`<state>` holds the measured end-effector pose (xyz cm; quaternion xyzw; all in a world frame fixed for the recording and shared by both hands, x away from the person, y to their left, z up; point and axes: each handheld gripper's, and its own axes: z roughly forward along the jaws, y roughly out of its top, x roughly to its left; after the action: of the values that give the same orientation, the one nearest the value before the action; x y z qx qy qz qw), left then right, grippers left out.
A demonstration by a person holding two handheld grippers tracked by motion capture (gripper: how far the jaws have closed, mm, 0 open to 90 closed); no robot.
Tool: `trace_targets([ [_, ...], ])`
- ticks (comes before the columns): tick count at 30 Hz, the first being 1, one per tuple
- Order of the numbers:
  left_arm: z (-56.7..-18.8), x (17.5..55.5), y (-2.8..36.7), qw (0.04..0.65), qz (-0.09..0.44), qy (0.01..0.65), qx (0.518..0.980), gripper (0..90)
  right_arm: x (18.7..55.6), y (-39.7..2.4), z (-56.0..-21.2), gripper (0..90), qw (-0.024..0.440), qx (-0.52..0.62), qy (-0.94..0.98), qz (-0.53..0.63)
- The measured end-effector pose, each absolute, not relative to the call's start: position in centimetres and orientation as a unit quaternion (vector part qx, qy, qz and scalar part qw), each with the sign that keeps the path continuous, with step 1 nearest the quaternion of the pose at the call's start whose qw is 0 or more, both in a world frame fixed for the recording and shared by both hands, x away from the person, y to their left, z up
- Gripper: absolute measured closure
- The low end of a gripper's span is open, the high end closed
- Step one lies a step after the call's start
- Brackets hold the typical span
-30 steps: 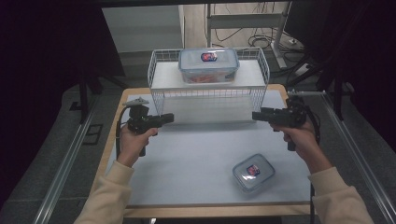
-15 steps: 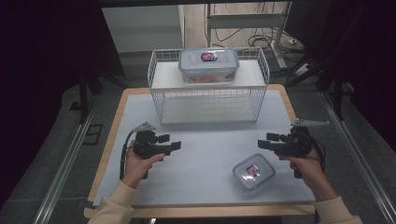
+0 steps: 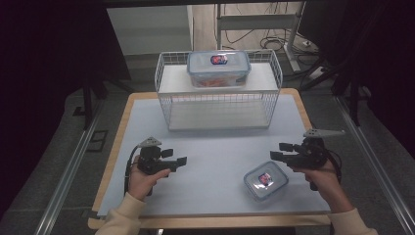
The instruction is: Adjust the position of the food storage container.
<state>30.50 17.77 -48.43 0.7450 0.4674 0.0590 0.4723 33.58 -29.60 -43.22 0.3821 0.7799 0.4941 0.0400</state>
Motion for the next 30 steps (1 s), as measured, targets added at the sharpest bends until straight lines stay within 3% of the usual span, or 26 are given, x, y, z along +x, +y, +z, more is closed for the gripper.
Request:
trace_targets([
  [3,-48.6,30.5,17.6,0.462,0.069,0.467,0.751,23.8,32.9,-29.9,-43.4,43.5,0.038,0.375,0.786,0.489],
  [8,-49.6,30.6,17.4,0.452,0.063,0.468,0.757,23.1,30.9,-31.3,-44.3,64.6,0.04,0.369,0.796,0.478],
  [18,-50.7,30.1,17.7,0.439,0.065,0.472,0.762,22.8,27.9,-31.9,-45.4,88.8,0.045,0.334,0.83,0.444],
  [30,-51.2,29.7,17.0,0.428,0.064,0.467,0.771,22.7,25.4,-29.2,-49.9,89.3,-0.011,0.22,0.914,0.34],
])
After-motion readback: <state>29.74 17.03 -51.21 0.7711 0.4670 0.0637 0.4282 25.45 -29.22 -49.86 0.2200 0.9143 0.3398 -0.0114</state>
